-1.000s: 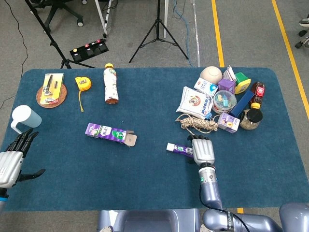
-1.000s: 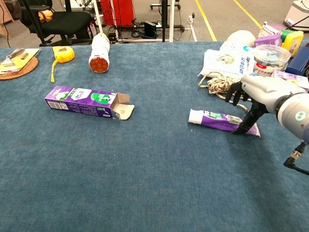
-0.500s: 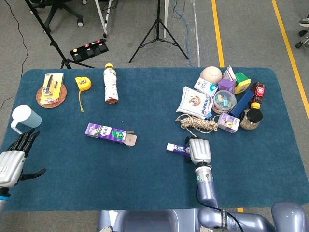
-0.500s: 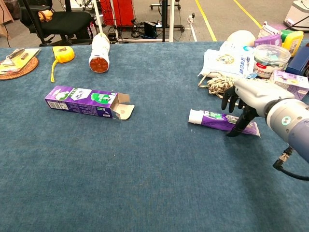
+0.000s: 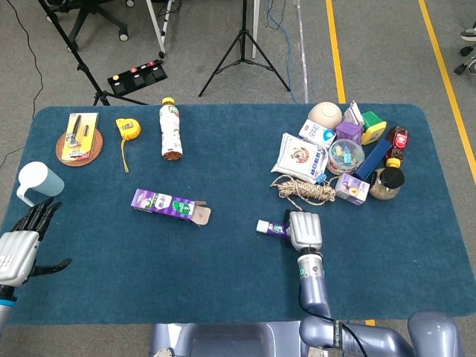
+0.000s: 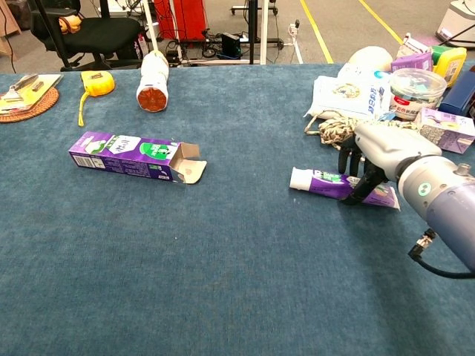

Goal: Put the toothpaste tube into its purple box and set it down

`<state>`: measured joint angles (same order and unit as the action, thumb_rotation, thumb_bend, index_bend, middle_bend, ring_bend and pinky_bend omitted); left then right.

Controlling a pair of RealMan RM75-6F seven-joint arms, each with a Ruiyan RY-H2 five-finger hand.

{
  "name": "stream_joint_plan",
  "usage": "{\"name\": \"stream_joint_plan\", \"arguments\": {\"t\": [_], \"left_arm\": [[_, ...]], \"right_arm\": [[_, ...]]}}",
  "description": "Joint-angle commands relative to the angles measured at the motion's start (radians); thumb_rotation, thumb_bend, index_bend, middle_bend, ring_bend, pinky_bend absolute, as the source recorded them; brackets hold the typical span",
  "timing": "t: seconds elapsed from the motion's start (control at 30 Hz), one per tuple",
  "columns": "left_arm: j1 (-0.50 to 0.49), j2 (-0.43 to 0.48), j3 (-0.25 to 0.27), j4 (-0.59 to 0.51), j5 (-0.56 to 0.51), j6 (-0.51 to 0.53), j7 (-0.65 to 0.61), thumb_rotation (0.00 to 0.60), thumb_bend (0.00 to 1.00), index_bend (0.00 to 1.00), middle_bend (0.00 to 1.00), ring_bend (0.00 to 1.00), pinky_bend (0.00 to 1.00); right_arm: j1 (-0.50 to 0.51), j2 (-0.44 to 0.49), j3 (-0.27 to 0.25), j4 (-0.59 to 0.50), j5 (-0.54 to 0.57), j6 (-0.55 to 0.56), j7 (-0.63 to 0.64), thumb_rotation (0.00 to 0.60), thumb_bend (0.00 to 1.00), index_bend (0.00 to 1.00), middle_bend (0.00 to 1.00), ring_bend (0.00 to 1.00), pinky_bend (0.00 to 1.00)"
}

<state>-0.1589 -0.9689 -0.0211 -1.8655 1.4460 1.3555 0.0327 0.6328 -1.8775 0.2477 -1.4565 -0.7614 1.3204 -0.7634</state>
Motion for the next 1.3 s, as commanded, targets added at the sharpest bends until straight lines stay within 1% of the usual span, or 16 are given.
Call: {"name": "stream_joint_plan", "arguments": {"t": [0.03,0.2,0.27,0.33,0.43,0.47,0.67,0.73,0.77,0.83,0.93,1.1,1.2,1.3], "left_arm": [[-0.002,0.0,0.0,0.001,-0.002,-0.004,0.0,0.6,0.08,0.0,0.0,0.0,0.17],[-0.005,-0.001,0.0,0.0,-0.007,-0.012,0.006,0.6,0.08,0.0,0.0,0.0,0.17],[-0.007,-0.002,-0.001,0.0,-0.011,-0.016,0.01,0.6,0.08,0.0,0.0,0.0,0.17],[-0.01,-0.004,-0.003,0.002,-0.015,-0.02,0.015,0.6,0.08,0.0,0.0,0.0,0.17],[-0.017,-0.006,-0.005,0.01,-0.015,-0.028,0.02,0.6,0.08,0.0,0.0,0.0,0.17],[-0.031,-0.008,-0.009,0.02,-0.006,-0.042,0.02,0.6,0.08,0.0,0.0,0.0,0.17],[-0.089,-0.009,-0.026,0.054,0.018,-0.102,0.038,0.6,0.09,0.0,0.0,0.0,0.17],[-0.114,-0.013,-0.034,0.068,0.04,-0.12,0.052,0.6,0.09,0.0,0.0,0.0,0.17],[-0.143,-0.019,-0.041,0.082,0.071,-0.14,0.067,0.6,0.09,0.0,0.0,0.0,0.17],[-0.18,-0.028,-0.049,0.102,0.099,-0.172,0.078,0.6,0.09,0.0,0.0,0.0,0.17],[-0.252,-0.054,-0.063,0.145,0.138,-0.24,0.116,0.6,0.09,0.0,0.0,0.0,0.17],[-0.359,-0.125,-0.082,0.259,0.184,-0.334,0.11,0.6,0.08,0.0,0.0,0.0,0.17],[-0.419,-0.182,-0.094,0.347,0.182,-0.394,0.126,0.6,0.08,0.0,0.0,0.0,0.17],[-0.48,-0.254,-0.103,0.434,0.166,-0.464,0.182,0.6,0.08,0.0,0.0,0.0,0.17]], "right_arm": [[-0.001,-0.011,-0.003,0.016,-0.019,0.008,0.005,0.6,0.27,0.51,0.53,0.49,0.57],[-0.007,-0.006,-0.006,0.011,-0.052,0.017,0.014,0.6,0.36,0.54,0.57,0.53,0.63],[-0.014,0.009,-0.015,-0.011,-0.089,0.028,0.03,0.6,0.4,0.55,0.58,0.54,0.63],[-0.023,0.03,-0.03,-0.035,-0.128,0.041,0.037,0.6,0.42,0.56,0.59,0.55,0.64],[-0.032,0.06,-0.05,-0.065,-0.17,0.05,0.038,0.6,0.43,0.56,0.59,0.55,0.64],[-0.037,0.089,-0.067,-0.086,-0.206,0.058,0.035,0.6,0.43,0.56,0.59,0.55,0.64],[-0.05,0.177,-0.106,-0.146,-0.274,0.056,0.022,0.6,0.44,0.56,0.59,0.56,0.64],[-0.052,0.202,-0.115,-0.164,-0.291,0.054,0.016,0.6,0.44,0.56,0.59,0.56,0.64],[-0.053,0.224,-0.122,-0.177,-0.308,0.053,0.008,0.6,0.44,0.56,0.6,0.56,0.64],[-0.054,0.251,-0.133,-0.193,-0.329,0.052,-0.002,0.6,0.44,0.56,0.6,0.56,0.64],[-0.054,0.292,-0.151,-0.213,-0.359,0.044,-0.022,0.6,0.44,0.56,0.6,0.56,0.65],[-0.052,0.338,-0.166,-0.227,-0.389,0.026,-0.039,0.6,0.45,0.56,0.61,0.57,0.65],[-0.053,0.355,-0.166,-0.226,-0.398,0.017,-0.04,0.6,0.45,0.56,0.61,0.57,0.65],[-0.055,0.365,-0.161,-0.222,-0.399,0.011,-0.037,0.6,0.45,0.56,0.61,0.57,0.65]]}}
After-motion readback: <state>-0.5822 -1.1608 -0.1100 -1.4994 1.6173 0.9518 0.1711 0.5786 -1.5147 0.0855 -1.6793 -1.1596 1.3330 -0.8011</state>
